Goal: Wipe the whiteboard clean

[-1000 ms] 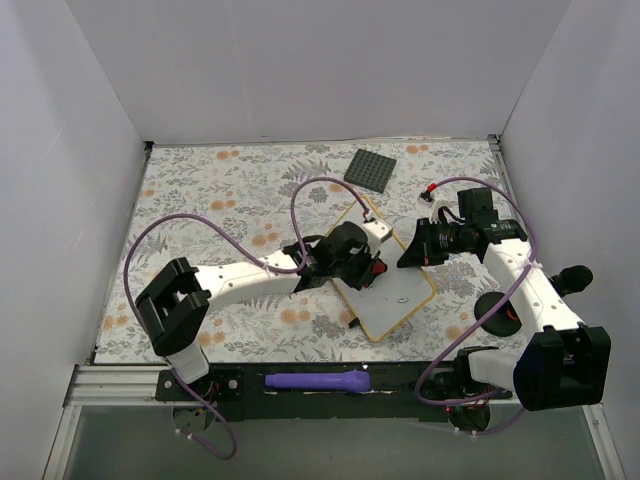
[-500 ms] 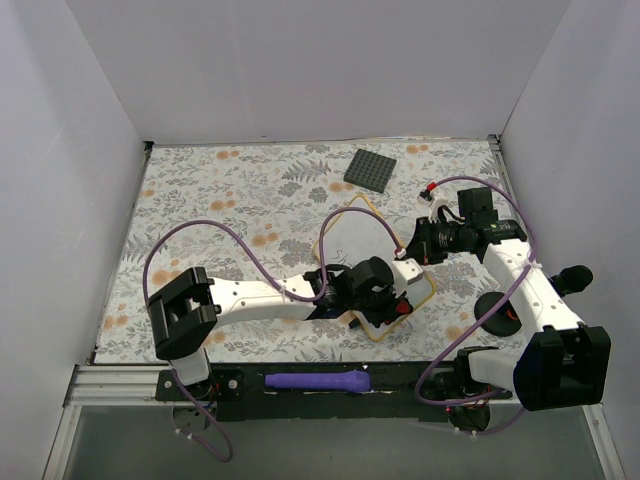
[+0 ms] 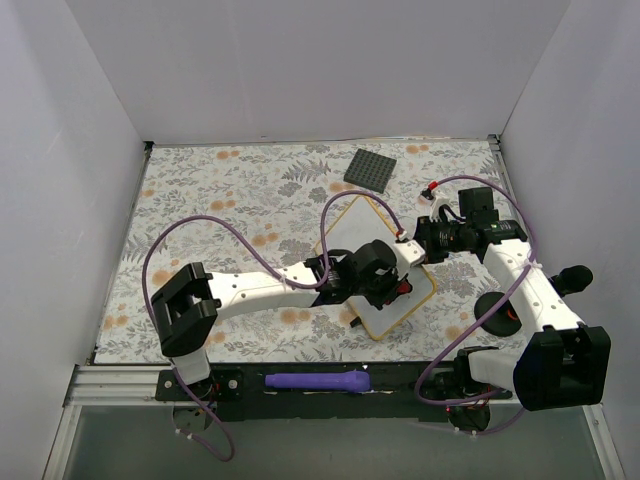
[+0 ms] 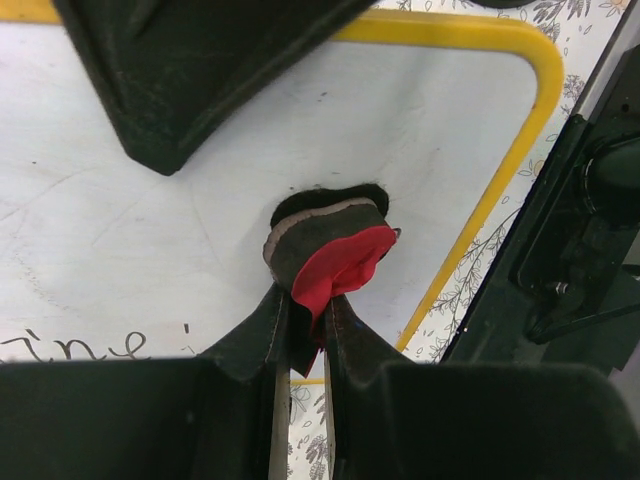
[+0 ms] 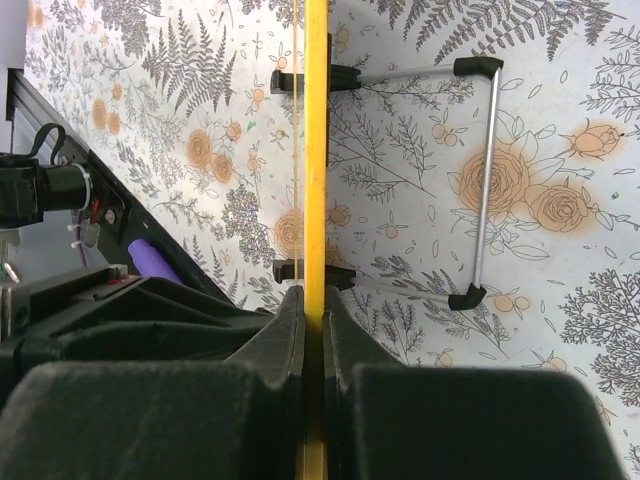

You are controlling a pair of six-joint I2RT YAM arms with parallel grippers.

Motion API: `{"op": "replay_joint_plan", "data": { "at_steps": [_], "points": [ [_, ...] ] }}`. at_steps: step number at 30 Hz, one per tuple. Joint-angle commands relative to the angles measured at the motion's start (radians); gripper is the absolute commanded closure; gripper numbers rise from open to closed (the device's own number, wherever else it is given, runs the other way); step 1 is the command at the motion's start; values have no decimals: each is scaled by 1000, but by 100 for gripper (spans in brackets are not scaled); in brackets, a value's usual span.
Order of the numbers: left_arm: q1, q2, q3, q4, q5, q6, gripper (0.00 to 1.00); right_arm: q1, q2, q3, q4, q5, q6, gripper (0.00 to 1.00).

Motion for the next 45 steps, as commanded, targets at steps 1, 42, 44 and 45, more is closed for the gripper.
{"op": "replay_joint_plan", "data": {
  "at_steps": [1,42,44,45],
  "points": [
    [-55,49,43,69,-25,23,100,13,-18,-7,-32,-73,30,99],
    [-106,54,-65,-146,-56,176,100,15,-10,11,-41,-81,3,99],
    [-62,37,-107,-132,-41,178,100,15,-7,11,-52,-88,-20,99],
    [-38,34,-113,-129,-31,178,100,12,-9,12,-58,-88,-28,99]
  ]
}}
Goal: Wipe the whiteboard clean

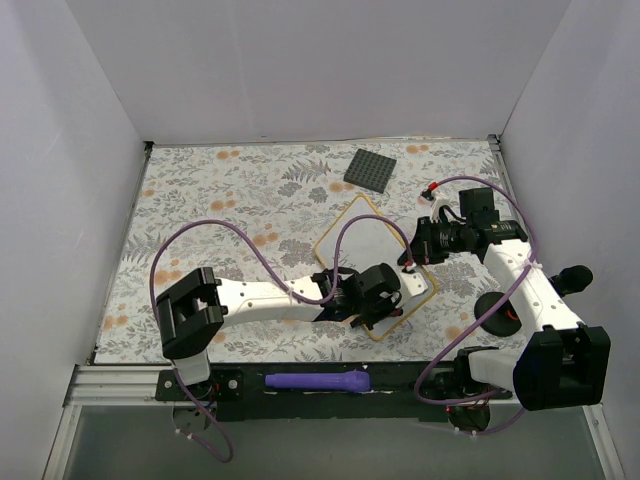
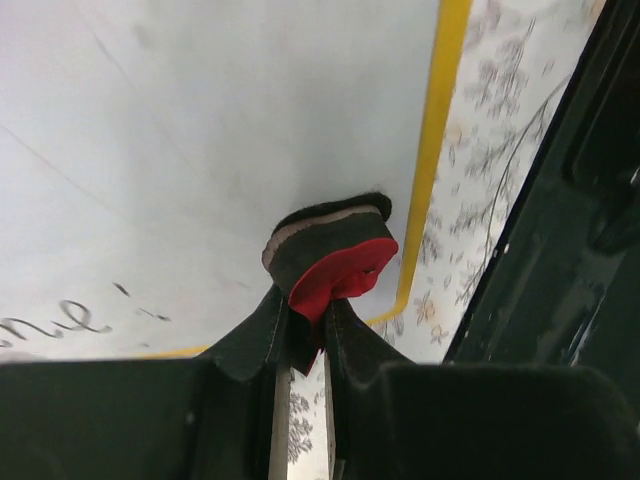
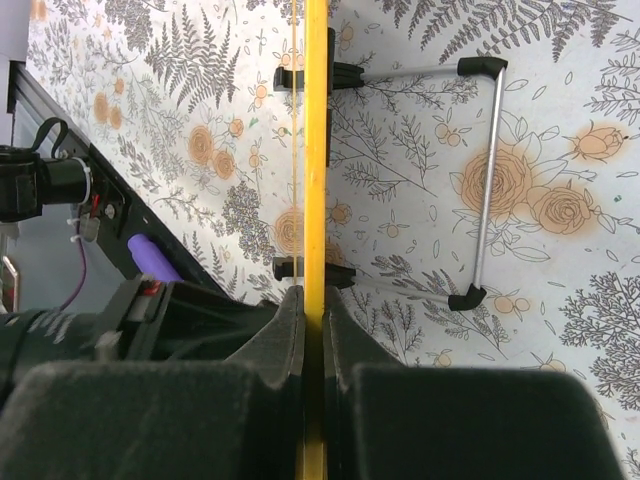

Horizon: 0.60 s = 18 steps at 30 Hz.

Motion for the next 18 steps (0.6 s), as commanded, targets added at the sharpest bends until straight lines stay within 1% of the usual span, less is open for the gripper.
{"op": "replay_joint_plan", "data": {
  "at_steps": [1,2,4,5,6,7,9,10,11,15,18],
  "points": [
    [76,11,-102,-53,73,19,100,20,-6,17,-53,-76,-15,99],
    [134,8,-99,-36,74,18,100,20,-9,16,-56,-76,-19,99],
    [202,3,-82,-23,119,13,100,21,-9,12,-64,-79,-25,99],
    [262,-4,-81,9,125,10,100,22,-7,9,-68,-81,-56,99],
    [294,-10,-88,30,139,15,100,19,-6,9,-78,-79,-62,99],
    [325,-32,-97,77,159,30,100,19,-4,8,-78,-79,-65,99],
    [396,-43,-139,142,151,88,100,22,-1,6,-79,-81,-71,99],
    [420,-41,-145,182,156,105,100,21,-1,6,-79,-82,-71,99],
    [470,-23,-143,191,160,122,100,20,0,8,-79,-81,-74,99],
    [580,37,-104,211,165,137,100,20,7,16,-79,-78,-76,99],
    [601,40,-100,243,199,174,100,20,7,16,-78,-79,-75,99]
  ]
}}
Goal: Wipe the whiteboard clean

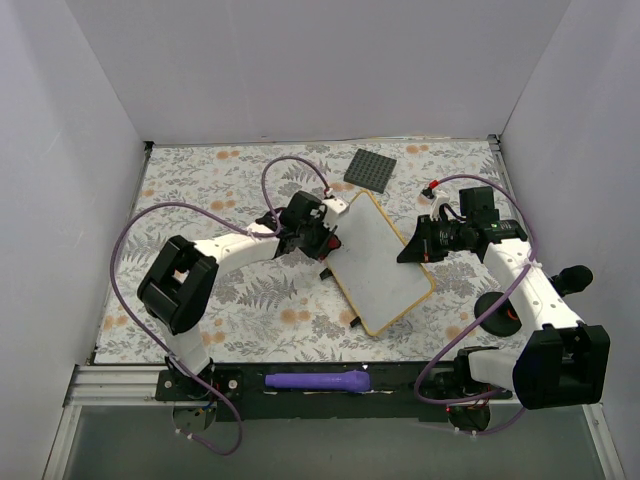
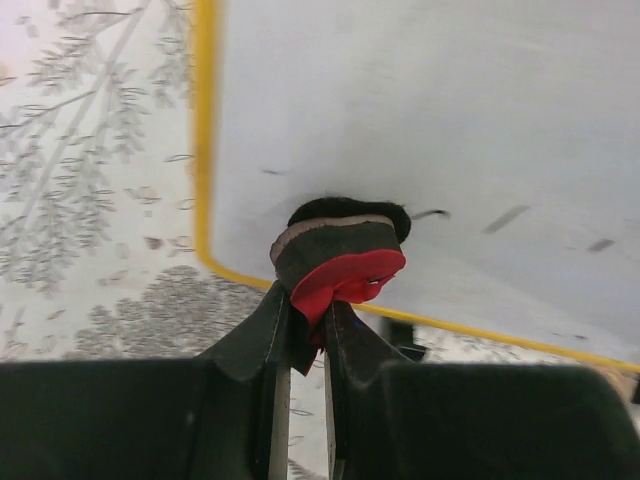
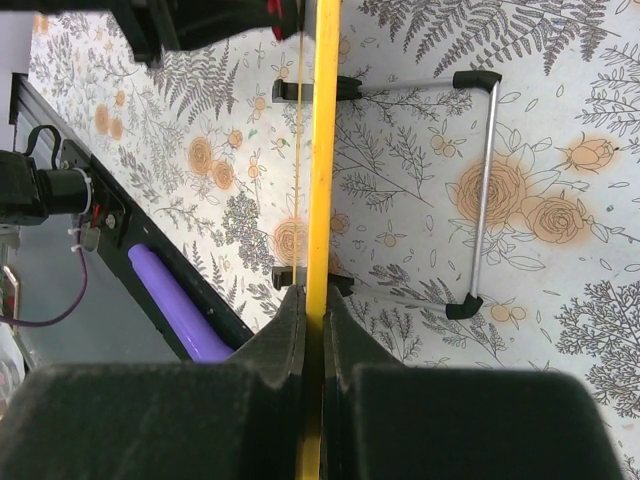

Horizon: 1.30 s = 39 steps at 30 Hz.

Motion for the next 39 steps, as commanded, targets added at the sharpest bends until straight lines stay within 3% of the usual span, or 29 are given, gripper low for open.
{"op": "replay_joint_plan", "data": {
  "at_steps": [1,4,11,16,21,25,31,36,39],
  "points": [
    [36,26,17,156,-36,78,100,20,0,13,-95,-81,-74,99],
    [-10,-13,-6,157,7,97,100,22,0,12,-95,-80,-73,99],
    [-294,-108,-90,167,70,13,100,22,6,15,-90,-80,-65,99],
    [-369,-100,-84,160,81,-27,100,22,12,15,-86,-81,-65,99],
    [-319,-91,-70,147,62,-46,100,20,20,24,-92,-83,-69,99],
    [-132,-56,-14,139,66,-60,100,22,21,19,-92,-91,-74,99],
    [60,56,89,134,24,-46,100,22,21,24,-93,-94,-77,99],
    [50,64,87,119,75,-7,100,20,24,29,-95,-95,-76,99],
    [-49,4,13,116,75,13,100,20,23,33,-89,-97,-73,99]
  ]
}}
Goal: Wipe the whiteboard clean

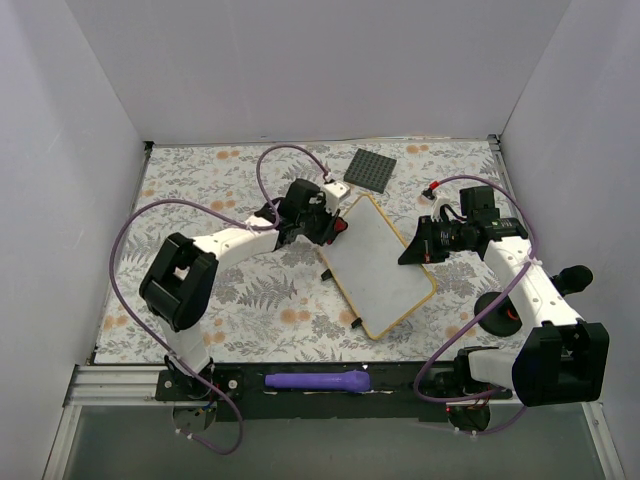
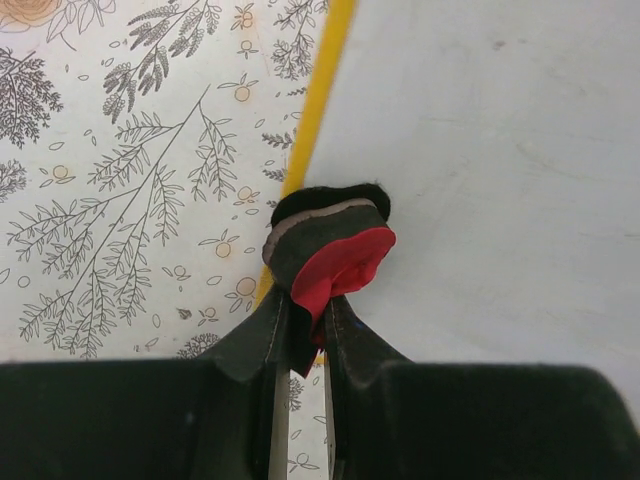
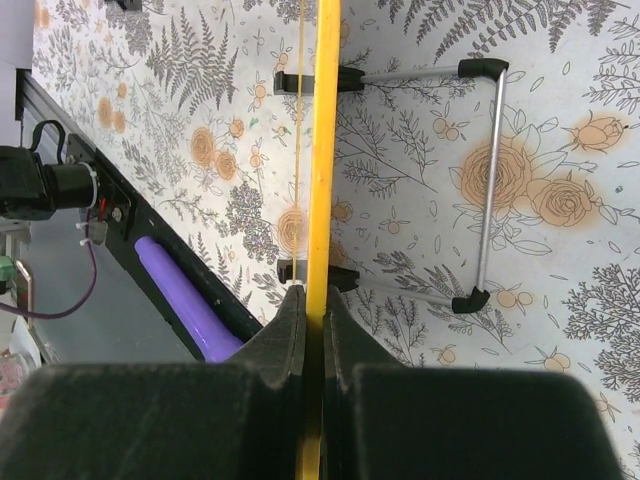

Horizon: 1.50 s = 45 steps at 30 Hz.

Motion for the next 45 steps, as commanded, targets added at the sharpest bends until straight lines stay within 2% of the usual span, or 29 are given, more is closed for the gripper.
{"op": "replay_joint_plan", "data": {
  "at_steps": [1,7,12,17,20,22,25,28,31,33,36,37,40,41,45],
  "points": [
    [-182,-59,-92,45,-24,49,100,29,8,21,-48,-88,-61,99],
    [-412,-156,-195,69,-50,-19,100,29,7,22,-47,-86,-50,99],
    [-499,-153,-241,66,-53,-106,100,28,13,21,-45,-85,-48,99],
    [-464,-151,-167,43,-105,-82,100,29,14,21,-45,-89,-53,99],
    [-353,-121,-86,-16,-75,-104,100,28,16,26,-45,-94,-56,99],
    [-249,-81,26,-93,-61,-123,100,28,13,27,-45,-96,-62,99],
    [-154,8,193,-181,-70,-120,100,29,11,26,-48,-96,-65,99],
    [-109,87,354,-244,-93,-105,100,29,2,21,-48,-103,-79,99],
    [-114,153,501,-328,-81,-94,100,28,-4,26,-56,-94,-91,99],
    [-136,162,532,-371,-56,-85,100,29,-3,27,-65,-91,-96,99],
    [-242,139,508,-394,-79,-34,100,29,-1,32,-67,-88,-101,99],
    [-293,122,497,-403,-76,-46,100,29,2,35,-68,-86,-101,99],
    [-347,99,463,-434,-38,-103,100,29,4,45,-70,-89,-104,99],
    [-347,95,433,-434,-29,-147,100,28,5,47,-71,-90,-105,99],
    [-312,91,387,-423,-14,-158,100,29,5,41,-77,-94,-116,99]
  ]
}}
